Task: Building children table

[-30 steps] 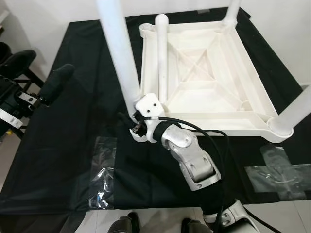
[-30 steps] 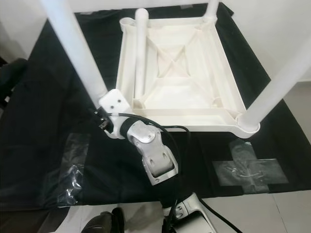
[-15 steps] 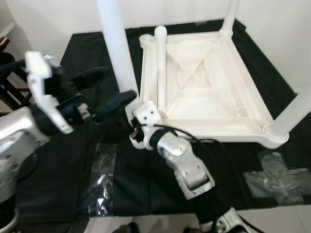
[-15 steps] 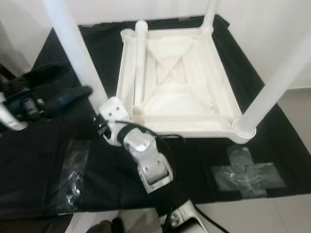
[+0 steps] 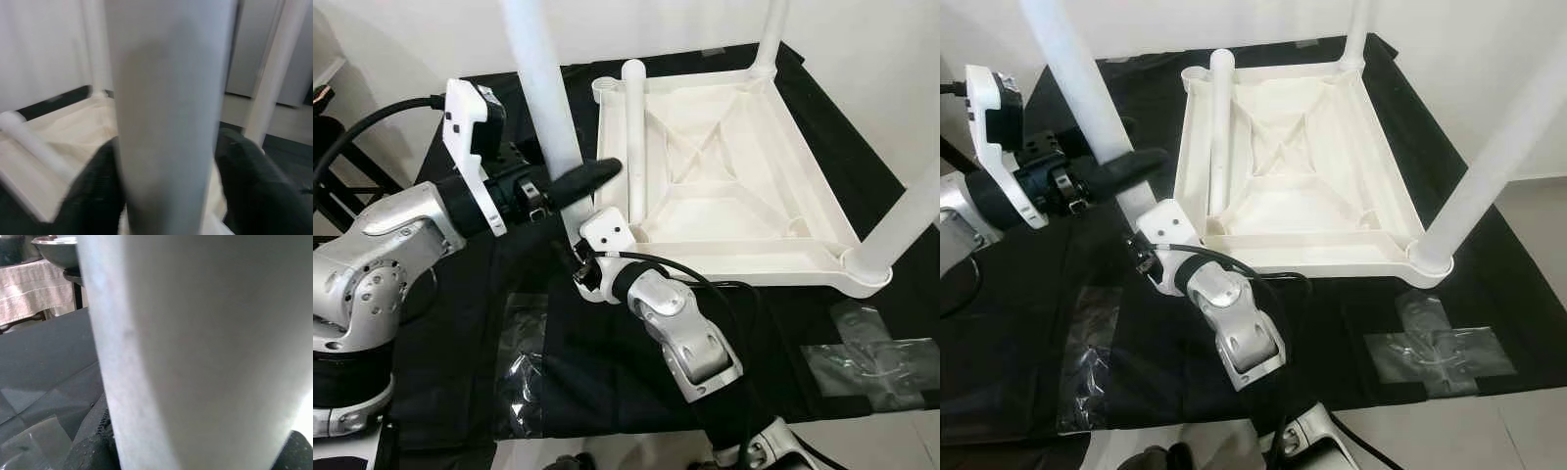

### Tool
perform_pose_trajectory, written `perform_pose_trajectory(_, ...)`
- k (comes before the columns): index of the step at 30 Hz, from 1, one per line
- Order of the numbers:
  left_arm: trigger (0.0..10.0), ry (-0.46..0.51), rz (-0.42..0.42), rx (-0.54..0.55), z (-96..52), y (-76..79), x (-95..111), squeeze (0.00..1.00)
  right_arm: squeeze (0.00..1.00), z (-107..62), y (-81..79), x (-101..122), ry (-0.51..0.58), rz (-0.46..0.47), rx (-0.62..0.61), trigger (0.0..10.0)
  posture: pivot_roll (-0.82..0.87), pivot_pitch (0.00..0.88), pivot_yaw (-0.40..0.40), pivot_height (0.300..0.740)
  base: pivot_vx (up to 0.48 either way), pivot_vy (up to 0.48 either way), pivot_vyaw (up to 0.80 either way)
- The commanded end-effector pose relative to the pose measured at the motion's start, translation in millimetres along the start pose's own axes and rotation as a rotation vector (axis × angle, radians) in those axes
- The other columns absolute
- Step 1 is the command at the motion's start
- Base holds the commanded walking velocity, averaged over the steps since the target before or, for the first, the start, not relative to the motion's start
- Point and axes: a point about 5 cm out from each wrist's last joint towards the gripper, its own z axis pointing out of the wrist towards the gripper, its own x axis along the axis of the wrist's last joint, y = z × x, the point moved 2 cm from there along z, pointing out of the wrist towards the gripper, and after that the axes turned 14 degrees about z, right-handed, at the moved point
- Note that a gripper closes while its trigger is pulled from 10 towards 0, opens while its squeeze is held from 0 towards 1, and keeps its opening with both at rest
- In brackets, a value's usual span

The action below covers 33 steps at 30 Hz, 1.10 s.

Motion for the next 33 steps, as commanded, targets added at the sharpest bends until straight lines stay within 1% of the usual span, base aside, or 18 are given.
perform_pose_trajectory(1,0.0,0.023,0.011,-0.031,-2.8,4.9,4,0.00,0.00,-1.0,2.9,-31,-0.139,0.004,-0.020,10.0,0.03,0.167,0.050,0.740,0.000,0.000,0.00)
perform_pose_trajectory(6,0.0,0.016,0.017,-0.031,-5.4,5.0,3,0.00,0.00,1.0,4.3,-27,-0.128,0.000,-0.004,10.0,0.03,0.165,0.047,0.740,0.000,0.000,0.00)
perform_pose_trajectory(10,0.0,0.015,0.017,-0.043,-6.4,6.2,3,0.00,0.00,3.4,1.7,-13,-0.053,-0.004,0.065,10.0,0.02,0.165,0.047,0.740,0.000,0.000,0.00)
perform_pose_trajectory(11,0.0,0.016,0.017,-0.052,-6.1,7.2,3,0.00,1.00,2.5,2.2,-6,-0.030,0.008,0.122,10.0,0.02,0.164,0.048,0.740,0.000,0.000,0.00)
perform_pose_trajectory(13,0.0,0.017,0.016,-0.058,-5.9,7.9,3,0.00,1.00,1.5,2.9,-2,-0.018,0.017,0.160,10.0,0.02,0.165,0.047,0.740,0.000,0.000,0.00)
perform_pose_trajectory(15,0.0,0.019,0.013,-0.085,-4.7,11.0,3,0.00,1.00,-3.3,3.2,26,0.063,0.018,0.353,10.0,0.02,0.164,0.048,0.740,0.000,0.000,0.00)
perform_pose_trajectory(16,0.0,0.019,0.013,-0.085,-4.7,11.0,3,0.00,1.00,-3.3,3.2,26,0.063,0.018,0.353,10.0,0.02,0.164,0.048,0.740,0.000,0.000,0.00)
perform_pose_trajectory(19,0.0,0.017,0.011,-0.102,-3.8,13.5,2,0.00,1.00,-10.0,6.0,47,0.112,-0.004,0.496,10.0,0.01,0.162,0.050,0.740,0.000,0.000,0.00)
perform_pose_trajectory(20,0.0,0.017,0.011,-0.102,-3.8,13.5,2,0.00,1.00,-10.0,6.0,47,0.112,-0.004,0.496,10.0,0.01,0.162,0.050,0.740,0.000,0.000,0.00)
perform_pose_trajectory(21,0.0,0.015,0.010,-0.110,-3.3,14.6,1,0.00,1.00,-13.6,10.8,56,0.116,-0.027,0.558,10.0,0.02,0.161,0.055,0.740,0.000,0.000,0.00)
perform_pose_trajectory(22,0.0,0.015,0.010,-0.110,-3.3,14.6,1,0.00,1.00,-13.6,10.8,56,0.116,-0.027,0.558,10.0,0.02,0.161,0.055,0.740,0.000,0.000,0.00)
perform_pose_trajectory(24,0.0,0.016,0.007,-0.125,-1.9,16.7,0,0.00,1.00,-21.2,24.6,71,0.086,-0.118,0.678,10.0,0.01,0.158,0.059,0.740,0.000,0.000,0.00)
perform_pose_trajectory(26,0.0,0.018,0.006,-0.131,-1.6,17.3,0,0.00,1.00,-23.3,29.3,74,0.069,-0.146,0.713,10.0,0.01,0.158,0.059,0.740,0.000,0.000,0.00)
perform_pose_trajectory(27,0.0,0.020,0.006,-0.135,-1.1,18.0,1,0.00,0.01,-25.9,33.3,76,0.042,-0.179,0.754,10.0,0.01,0.158,0.061,0.740,0.000,0.000,0.00)
perform_pose_trajectory(28,0.0,0.026,0.006,-0.140,-0.4,18.7,2,0.00,0.00,-29.9,35.7,76,-0.002,-0.194,0.817,10.0,0.01,0.155,0.060,0.740,0.000,0.000,0.00)
perform_pose_trajectory(30,0.0,0.026,0.006,-0.140,-0.4,18.7,2,0.00,0.00,-29.9,35.7,76,-0.002,-0.194,0.817,10.0,0.01,0.155,0.060,0.740,0.000,0.000,0.00)
perform_pose_trajectory(32,0.0,0.032,0.003,-0.151,0.5,20.7,3,0.00,0.00,-34.8,39.9,75,-0.079,-0.165,0.925,10.0,0.01,0.155,0.062,0.740,0.000,0.000,0.00)
perform_pose_trajectory(33,0.0,0.032,0.003,-0.151,0.5,20.7,3,0.00,0.00,-34.8,39.9,75,-0.079,-0.165,0.925,10.0,0.01,0.155,0.062,0.740,0.000,0.000,0.00)
